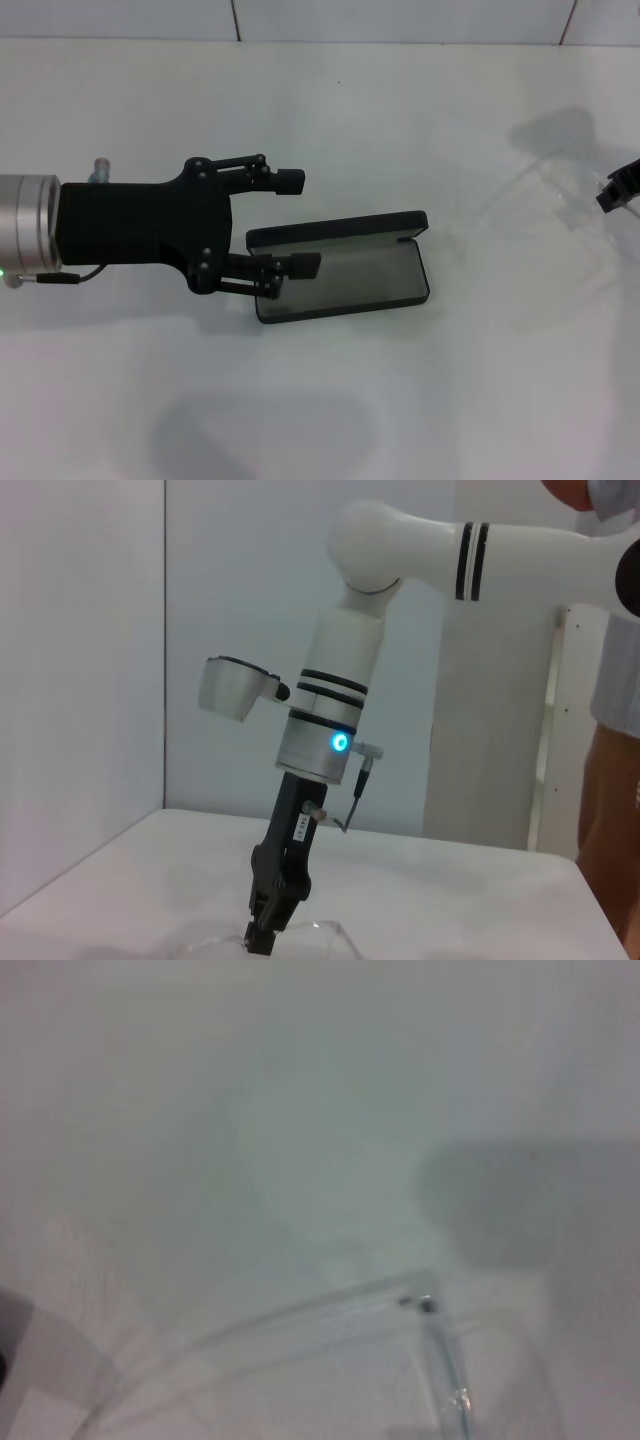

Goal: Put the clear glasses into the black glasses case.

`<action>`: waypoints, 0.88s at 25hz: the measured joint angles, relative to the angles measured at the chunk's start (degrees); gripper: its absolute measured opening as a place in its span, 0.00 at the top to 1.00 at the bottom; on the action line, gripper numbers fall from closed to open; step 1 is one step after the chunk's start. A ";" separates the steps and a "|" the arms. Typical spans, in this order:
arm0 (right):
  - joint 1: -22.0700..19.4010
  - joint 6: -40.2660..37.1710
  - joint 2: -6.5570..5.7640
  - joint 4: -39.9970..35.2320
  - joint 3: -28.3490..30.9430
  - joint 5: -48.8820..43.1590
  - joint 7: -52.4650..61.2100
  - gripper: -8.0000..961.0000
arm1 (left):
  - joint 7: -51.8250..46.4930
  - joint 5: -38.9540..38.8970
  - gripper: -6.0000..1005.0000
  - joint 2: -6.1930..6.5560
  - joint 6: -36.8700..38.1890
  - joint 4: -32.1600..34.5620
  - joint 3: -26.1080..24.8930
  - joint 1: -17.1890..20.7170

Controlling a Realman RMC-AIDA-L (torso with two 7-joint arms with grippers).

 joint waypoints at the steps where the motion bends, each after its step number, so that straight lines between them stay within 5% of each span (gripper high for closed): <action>1: -0.04 0.13 0.00 0.00 0.00 0.08 0.00 0.72 | 0.00 -0.20 0.14 0.00 0.00 -0.01 0.00 0.00; 5: -0.06 0.14 0.05 0.03 -0.02 0.00 -0.01 0.89 | 0.00 -1.09 0.14 0.01 -0.01 -0.72 -0.01 -0.03; 14: -1.47 0.10 0.37 -2.28 -0.37 1.42 -1.34 0.92 | 0.09 -1.45 0.14 0.00 -0.08 -0.87 -0.33 0.07; 22: -9.71 0.22 0.61 -14.55 0.00 11.57 -2.99 0.92 | 1.32 -5.07 0.14 0.16 -0.10 -1.44 -0.54 1.43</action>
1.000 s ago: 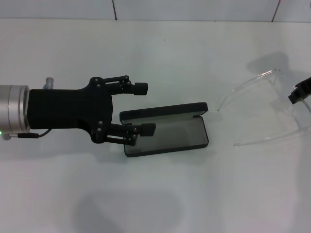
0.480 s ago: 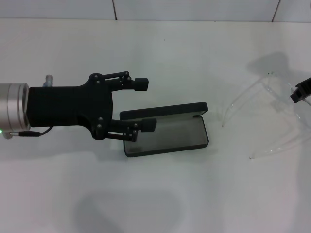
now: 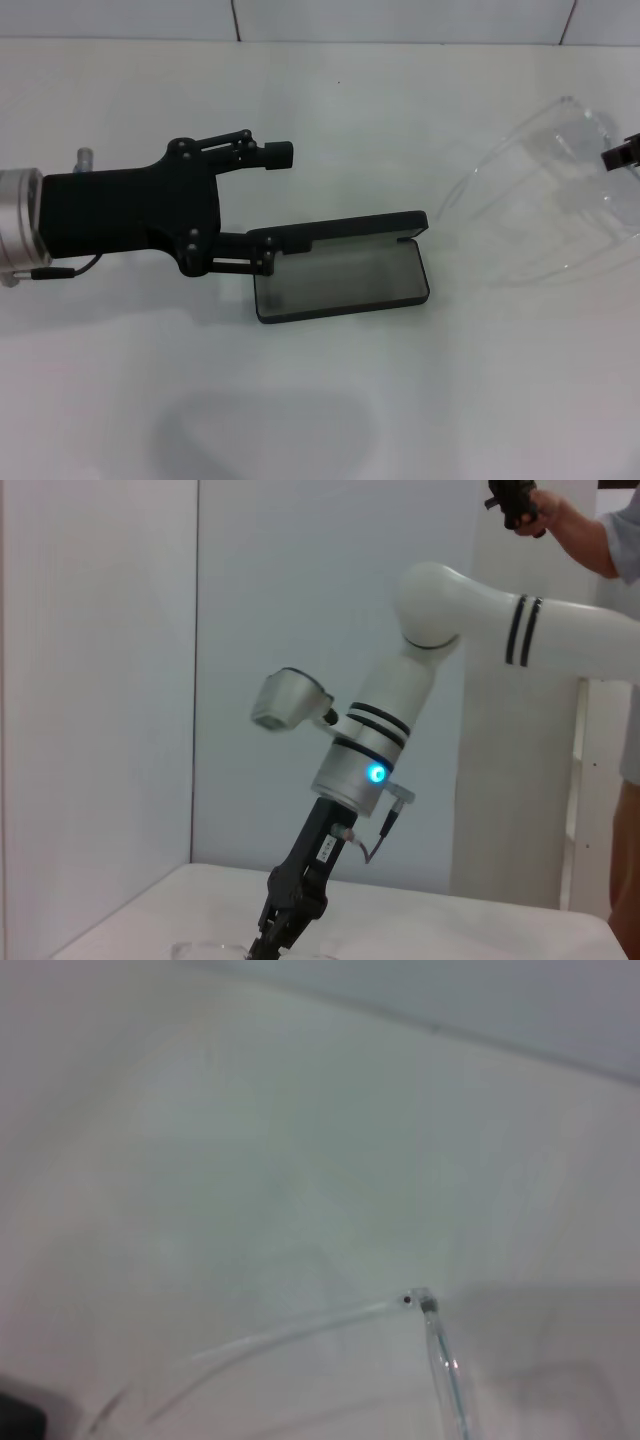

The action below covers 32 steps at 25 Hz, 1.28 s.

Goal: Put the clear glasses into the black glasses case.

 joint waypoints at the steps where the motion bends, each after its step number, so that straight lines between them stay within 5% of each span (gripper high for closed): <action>1: -0.99 0.00 -0.29 -0.81 0.16 1.54 -0.03 0.92 | 0.09 -0.19 0.14 0.01 0.00 -0.01 0.00 0.12; 9: -6.69 -0.03 -0.86 -0.64 8.92 18.48 -7.92 0.93 | -0.16 -0.88 0.14 -0.01 0.01 0.17 0.00 0.29; 17: -9.25 -0.51 -1.53 13.23 12.61 41.52 -20.32 0.93 | -0.58 -4.91 0.14 -0.07 -0.11 0.01 -0.07 0.63; 24: -9.12 -0.28 1.35 23.63 12.45 55.13 -29.01 0.93 | -3.45 -7.91 0.14 -0.30 -0.11 0.05 0.52 0.37; 32: -7.44 -0.84 1.70 29.69 11.77 57.16 -34.32 0.93 | -5.40 -15.06 0.14 -0.33 -1.97 0.31 0.65 0.27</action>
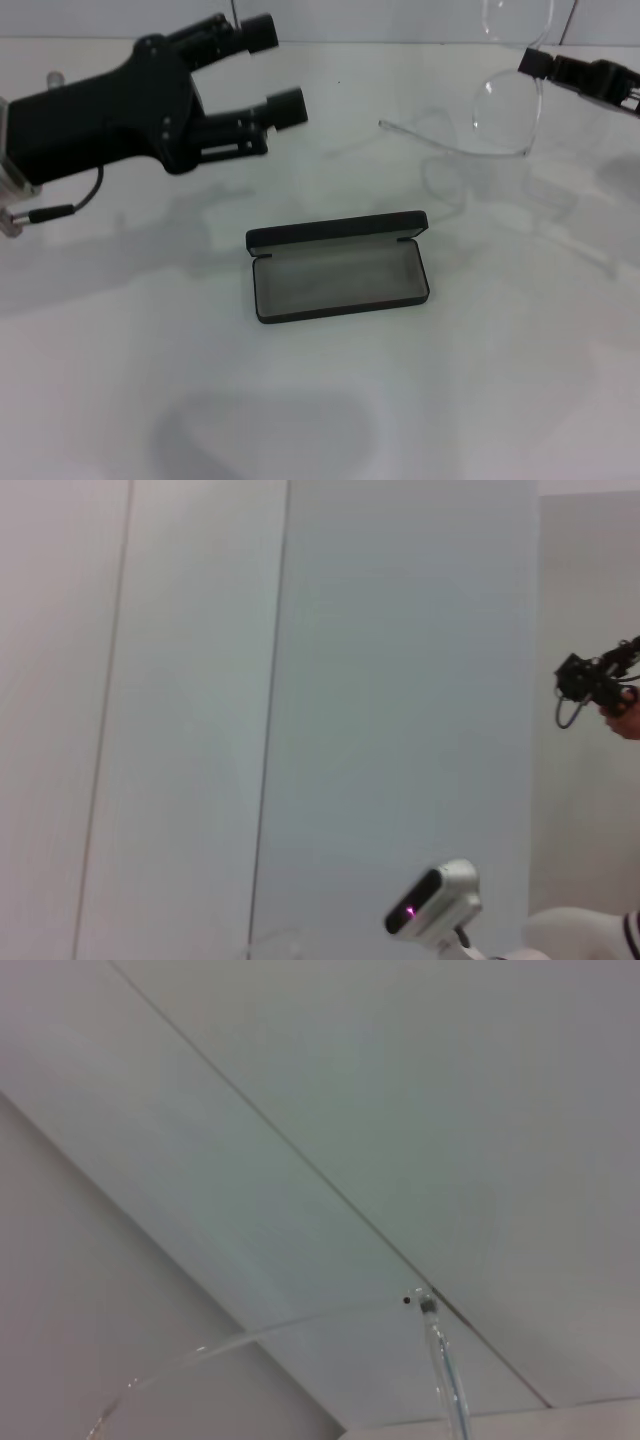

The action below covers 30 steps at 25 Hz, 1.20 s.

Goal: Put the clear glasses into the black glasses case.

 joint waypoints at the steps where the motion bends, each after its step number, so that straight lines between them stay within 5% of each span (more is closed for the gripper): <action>1: 0.00 -0.15 -0.01 0.03 -0.16 -0.03 -0.32 0.93 | -0.29 -0.19 0.14 0.02 -0.60 0.12 0.00 -0.05; 9: -0.52 -0.88 0.05 0.15 -0.68 -0.04 -2.18 0.93 | -3.13 -1.59 0.30 0.27 -3.14 0.26 -0.72 -2.44; 14: -0.75 -1.56 0.13 0.19 -1.68 0.01 -2.90 0.93 | -3.23 -3.72 0.55 0.36 -6.52 0.35 -0.72 -5.25; 25: -0.42 -6.08 0.20 0.64 -3.51 1.05 -4.09 0.93 | -0.46 -3.52 0.76 0.17 -15.54 -0.85 0.98 -10.72; 27: -0.24 -6.74 0.22 1.35 -3.46 1.76 -4.10 0.93 | 0.72 -4.26 0.95 0.09 -15.81 -1.95 2.07 -10.76; 30: 0.43 -7.08 0.23 3.20 -3.56 3.05 -4.02 0.93 | 2.18 -5.52 0.95 0.06 -15.95 -3.69 3.58 -10.85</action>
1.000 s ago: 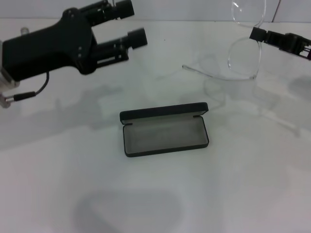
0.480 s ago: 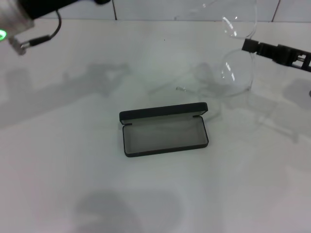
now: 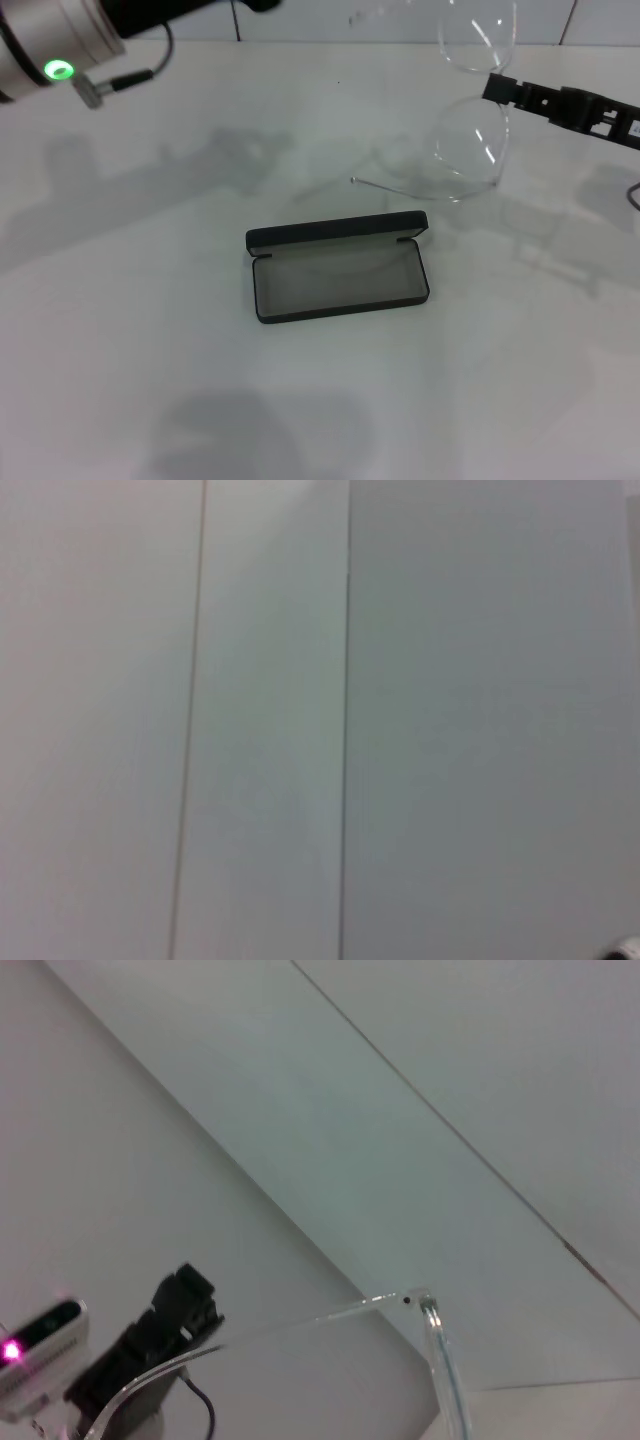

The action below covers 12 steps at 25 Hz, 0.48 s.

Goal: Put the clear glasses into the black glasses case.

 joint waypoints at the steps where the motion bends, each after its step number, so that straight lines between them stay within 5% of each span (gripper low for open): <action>1: 0.32 -0.01 0.00 0.57 -0.06 0.21 0.06 0.93 | 0.84 -0.77 0.95 -0.03 0.00 -1.24 1.34 -0.14; 12: 4.17 0.26 0.32 6.16 -1.57 0.98 0.41 0.93 | 4.18 -5.29 0.95 -0.19 -0.09 -4.03 8.28 -0.18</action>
